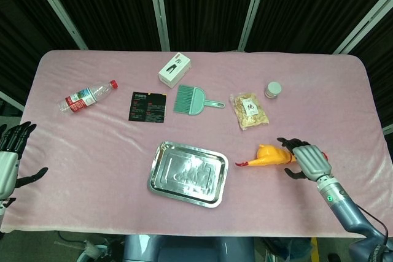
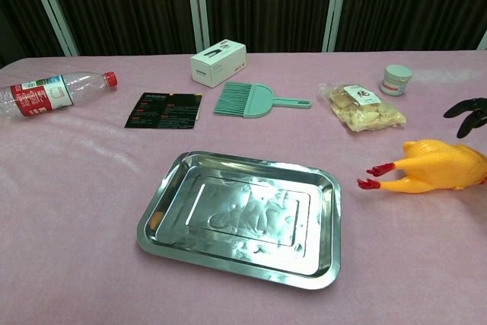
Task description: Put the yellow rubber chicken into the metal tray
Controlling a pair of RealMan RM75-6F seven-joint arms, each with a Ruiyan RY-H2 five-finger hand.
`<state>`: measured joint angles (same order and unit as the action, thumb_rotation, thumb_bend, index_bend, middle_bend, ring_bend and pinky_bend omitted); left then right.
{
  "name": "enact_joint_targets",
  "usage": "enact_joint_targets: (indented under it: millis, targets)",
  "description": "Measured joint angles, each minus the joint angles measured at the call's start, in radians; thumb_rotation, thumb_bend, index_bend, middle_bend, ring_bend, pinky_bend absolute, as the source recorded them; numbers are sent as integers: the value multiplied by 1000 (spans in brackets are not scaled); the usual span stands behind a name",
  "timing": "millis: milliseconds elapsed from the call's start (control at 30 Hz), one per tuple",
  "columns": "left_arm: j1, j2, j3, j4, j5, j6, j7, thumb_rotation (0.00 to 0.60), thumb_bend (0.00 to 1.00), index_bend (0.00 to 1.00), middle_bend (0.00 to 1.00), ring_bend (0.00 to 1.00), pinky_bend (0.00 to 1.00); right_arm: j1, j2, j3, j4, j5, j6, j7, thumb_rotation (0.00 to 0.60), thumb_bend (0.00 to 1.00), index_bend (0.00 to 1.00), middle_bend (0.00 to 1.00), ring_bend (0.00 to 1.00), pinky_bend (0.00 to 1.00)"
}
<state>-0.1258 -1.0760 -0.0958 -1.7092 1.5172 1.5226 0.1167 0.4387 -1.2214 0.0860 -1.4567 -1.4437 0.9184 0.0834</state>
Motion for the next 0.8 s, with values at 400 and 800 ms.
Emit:
enact_joint_targets:
  millis: [400,800]
  targets:
    - [-8,-10,7,9,-13,-25,0,600,0,76,71,91,42,40,-58,-4,139,80,-86,36,600,329,115,247,180,265]
    - [-8,-11,12,-1,-22,-30,14,600,0,76,68,91,42,39,-125,-13,267,97,-94,96,600,328,296,295,233,265]
